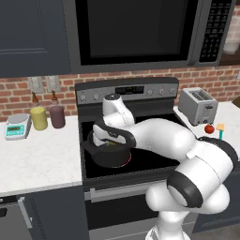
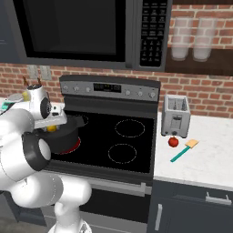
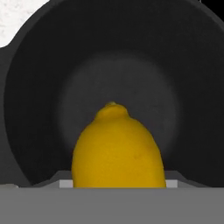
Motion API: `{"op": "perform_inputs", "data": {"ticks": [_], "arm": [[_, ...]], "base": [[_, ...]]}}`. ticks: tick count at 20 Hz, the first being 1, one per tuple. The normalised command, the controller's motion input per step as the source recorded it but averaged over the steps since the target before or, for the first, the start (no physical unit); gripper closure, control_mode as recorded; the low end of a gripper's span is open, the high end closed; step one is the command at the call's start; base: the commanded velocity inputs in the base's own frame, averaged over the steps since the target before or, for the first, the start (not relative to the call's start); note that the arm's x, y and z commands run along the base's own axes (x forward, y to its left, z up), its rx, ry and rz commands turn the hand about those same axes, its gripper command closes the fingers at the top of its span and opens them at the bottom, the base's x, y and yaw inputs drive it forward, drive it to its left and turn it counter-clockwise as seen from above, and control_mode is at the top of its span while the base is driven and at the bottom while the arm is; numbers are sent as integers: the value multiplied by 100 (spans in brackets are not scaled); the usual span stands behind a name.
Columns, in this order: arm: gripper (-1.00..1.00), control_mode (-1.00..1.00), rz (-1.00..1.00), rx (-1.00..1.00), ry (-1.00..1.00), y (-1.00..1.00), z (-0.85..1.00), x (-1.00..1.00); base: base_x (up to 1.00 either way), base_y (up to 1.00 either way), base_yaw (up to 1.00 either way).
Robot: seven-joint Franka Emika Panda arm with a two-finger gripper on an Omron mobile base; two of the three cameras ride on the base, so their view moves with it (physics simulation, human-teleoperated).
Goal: Put the lemon and tomato in the pot. Retrieve the spatula and lightly stir the vegetables in the pot.
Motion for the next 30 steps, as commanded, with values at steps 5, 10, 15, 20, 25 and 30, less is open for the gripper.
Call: {"op": "perform_inputs", "data": {"ticks": [5,10,15,20,25,30], "arm": [[-100,-100,0,0,0,0,1,1],[-100,-100,0,0,0,0,24,0],[-100,-100,0,0,-1,0,60,-5],[-100,-100,-6,0,-9,-48,75,-81],[-100,-100,-29,2,-1,-100,20,-84],[-100,-100,-26,3,0,-100,-1,-2]], "base": [[0,0,0],[0,0,0],[0,0,0],[0,0,0],[0,0,0],[0,0,0]]}}
